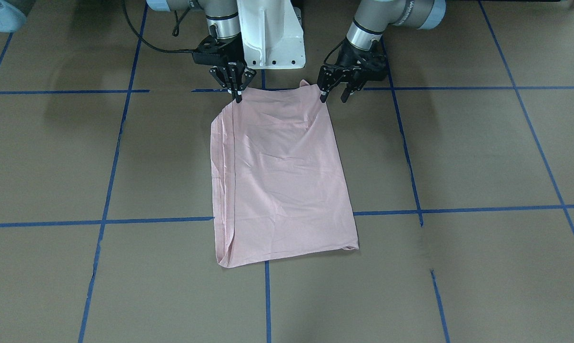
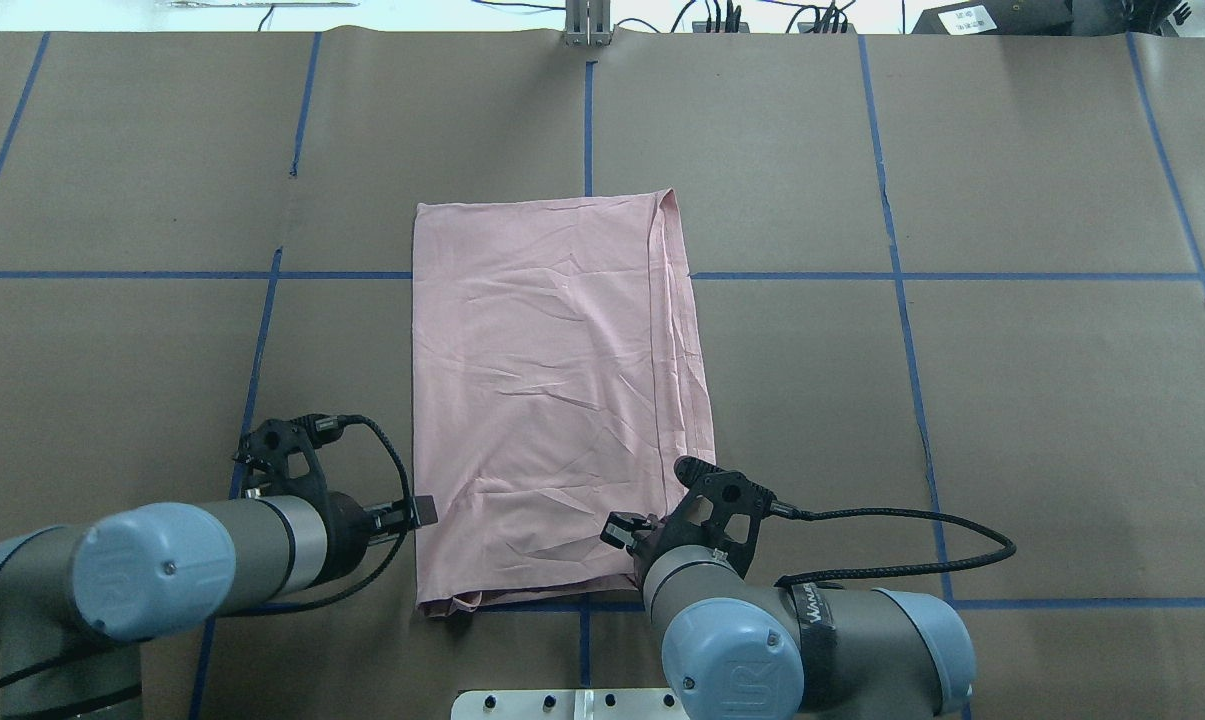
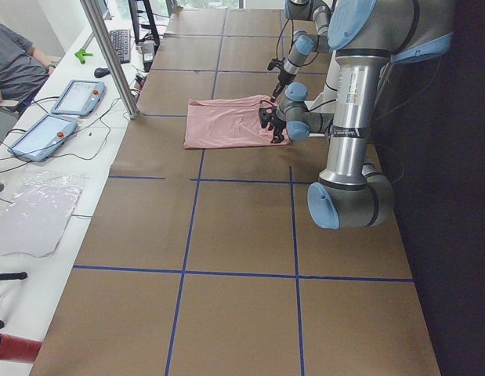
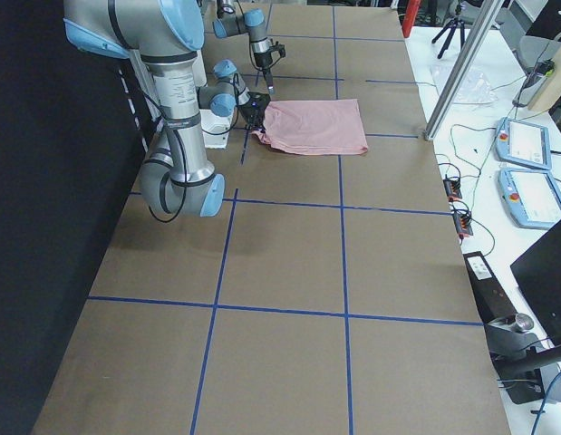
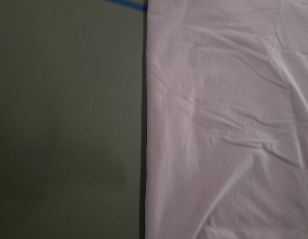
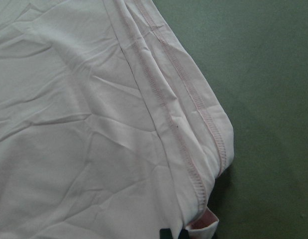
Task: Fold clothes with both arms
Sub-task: 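Move the left gripper to the shirt's near edge and grasp both near corners, then lift the near edge with both grippers and fold it over toward the far edge, then release the shirt and raise both grippers away from it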
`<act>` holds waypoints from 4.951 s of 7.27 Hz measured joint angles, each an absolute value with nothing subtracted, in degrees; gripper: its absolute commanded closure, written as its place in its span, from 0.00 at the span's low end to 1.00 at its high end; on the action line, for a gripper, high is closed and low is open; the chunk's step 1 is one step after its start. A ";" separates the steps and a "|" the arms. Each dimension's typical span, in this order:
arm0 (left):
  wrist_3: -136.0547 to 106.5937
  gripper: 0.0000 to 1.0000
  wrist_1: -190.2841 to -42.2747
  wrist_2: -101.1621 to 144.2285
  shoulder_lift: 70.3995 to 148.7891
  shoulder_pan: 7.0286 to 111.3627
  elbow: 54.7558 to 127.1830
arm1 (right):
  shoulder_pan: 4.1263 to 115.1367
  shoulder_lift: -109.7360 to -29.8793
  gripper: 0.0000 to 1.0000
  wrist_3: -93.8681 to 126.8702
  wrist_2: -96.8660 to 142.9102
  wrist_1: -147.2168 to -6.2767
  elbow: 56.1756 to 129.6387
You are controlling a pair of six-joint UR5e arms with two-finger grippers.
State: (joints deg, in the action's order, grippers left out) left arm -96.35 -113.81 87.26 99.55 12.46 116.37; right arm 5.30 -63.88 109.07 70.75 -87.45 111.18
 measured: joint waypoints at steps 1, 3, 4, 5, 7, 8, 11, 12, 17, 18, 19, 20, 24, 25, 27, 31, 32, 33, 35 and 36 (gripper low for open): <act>-97.77 0.32 -112.63 86.47 99.85 10.35 116.26 | 5.32 -63.90 1.00 109.07 70.75 -87.45 111.18; -98.72 0.51 -111.91 86.12 100.18 7.65 115.99 | 5.36 -63.90 1.00 109.07 70.75 -87.45 111.24; -98.87 0.51 -111.81 86.13 100.31 6.81 115.86 | 5.36 -63.90 1.00 109.07 70.75 -87.45 111.25; -98.93 0.51 -111.73 86.18 100.51 6.33 115.77 | 5.36 -63.90 1.00 109.07 70.75 -87.45 111.26; -98.91 0.50 -111.64 86.24 101.30 5.75 115.41 | 5.36 -63.92 1.00 109.07 70.75 -87.45 111.27; -98.89 0.50 -111.63 86.27 102.08 5.57 114.93 | 5.39 -63.95 1.00 109.07 70.75 -87.45 111.27; -98.62 0.62 -111.62 86.31 103.15 5.49 113.61 | 5.44 -63.98 1.00 109.07 70.75 -87.45 111.33; -98.44 0.79 -111.62 86.31 103.17 5.59 113.55 | 5.45 -63.98 1.00 109.07 70.75 -87.45 111.34; -97.46 1.00 -111.60 86.33 102.91 6.38 114.14 | 5.57 -64.51 1.00 108.93 70.79 -87.53 111.86; -96.19 1.00 -111.10 86.46 102.96 6.81 115.67 | 5.69 -64.67 1.00 108.75 70.95 -88.27 113.23; -94.87 1.00 -108.70 87.16 103.03 7.30 118.90 | 5.68 -64.58 1.00 108.58 71.18 -91.17 116.55; -93.95 1.00 -103.70 89.34 103.25 7.97 124.25 | 5.29 -64.28 1.00 108.53 71.47 -96.82 122.11; -92.71 1.00 -79.61 95.25 113.70 9.70 139.54 | 3.16 -63.69 1.00 108.56 73.53 -110.80 134.26; -90.80 1.00 -78.17 95.37 114.93 11.37 138.49 | 3.43 -62.91 1.00 108.26 73.54 -110.84 132.21; -84.48 1.00 -77.97 95.59 116.84 17.27 132.67 | 6.34 -60.20 1.00 106.38 73.57 -110.10 127.34; -77.31 1.00 -86.38 97.87 120.12 26.52 117.62 | 15.48 -58.02 0.85 100.23 75.88 -98.97 113.82; -75.68 0.31 -88.40 98.01 121.81 28.66 112.98 | 18.51 -56.12 0.01 97.38 77.74 -97.83 109.54; -73.36 0.00 -91.52 98.06 123.76 31.29 106.99 | 22.00 -52.59 0.00 93.91 80.05 -97.15 103.03; -65.78 0.00 -100.20 99.58 126.96 37.75 94.30 | 30.10 -45.81 0.00 84.14 85.83 -88.73 86.15; -60.82 0.00 -102.52 102.35 127.48 41.11 91.17 | 34.20 -44.61 0.00 78.59 89.89 -83.58 80.39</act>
State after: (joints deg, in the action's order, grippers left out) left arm -60.82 -102.52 102.35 127.48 41.11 91.17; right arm 34.20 -44.61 78.59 89.89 -83.58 80.39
